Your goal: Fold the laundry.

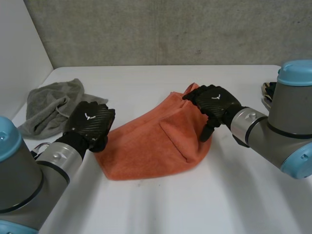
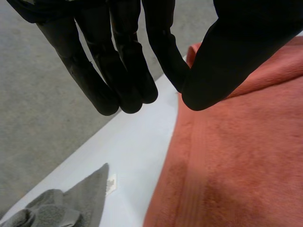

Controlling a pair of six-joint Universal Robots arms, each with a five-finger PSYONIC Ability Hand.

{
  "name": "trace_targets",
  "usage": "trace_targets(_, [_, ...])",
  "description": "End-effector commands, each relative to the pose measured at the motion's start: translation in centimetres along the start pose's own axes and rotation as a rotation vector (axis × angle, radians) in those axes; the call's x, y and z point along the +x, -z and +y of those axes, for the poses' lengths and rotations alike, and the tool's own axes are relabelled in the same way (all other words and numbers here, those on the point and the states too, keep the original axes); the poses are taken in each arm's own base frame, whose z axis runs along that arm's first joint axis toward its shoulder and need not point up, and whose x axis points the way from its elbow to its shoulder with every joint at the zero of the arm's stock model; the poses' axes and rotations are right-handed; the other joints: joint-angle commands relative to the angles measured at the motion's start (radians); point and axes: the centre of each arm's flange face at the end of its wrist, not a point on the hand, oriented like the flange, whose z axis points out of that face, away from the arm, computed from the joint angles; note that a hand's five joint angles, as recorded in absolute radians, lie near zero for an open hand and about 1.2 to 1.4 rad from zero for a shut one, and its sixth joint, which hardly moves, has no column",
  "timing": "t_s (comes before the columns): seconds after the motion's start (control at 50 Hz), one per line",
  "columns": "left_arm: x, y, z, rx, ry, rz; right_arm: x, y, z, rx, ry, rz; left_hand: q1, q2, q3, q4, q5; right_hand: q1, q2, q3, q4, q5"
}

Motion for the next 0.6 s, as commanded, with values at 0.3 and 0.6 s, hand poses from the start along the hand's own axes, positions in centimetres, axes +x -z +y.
trace_targets(0.3, [-0.5,0.4,3.0,-0.242,-0.135,0.318,-5.0,1.4,3.3,-0.163,0.162,-0.198,-0.518,-0.537,-0.525,-0.538,-0.511,-0.025,-0.011,-0.010,-0.017,-0.025])
trace_targets(0.6, [0.3,-4.0,7.3,-0.210,-0.223,0.362,-5.0,0.7,5.3,-0.198,0.161,-0.182,-0.395,-0.413,-0.402,-0.415,-0.388,-0.025,-0.011,-0.010,-0.017,-0.025])
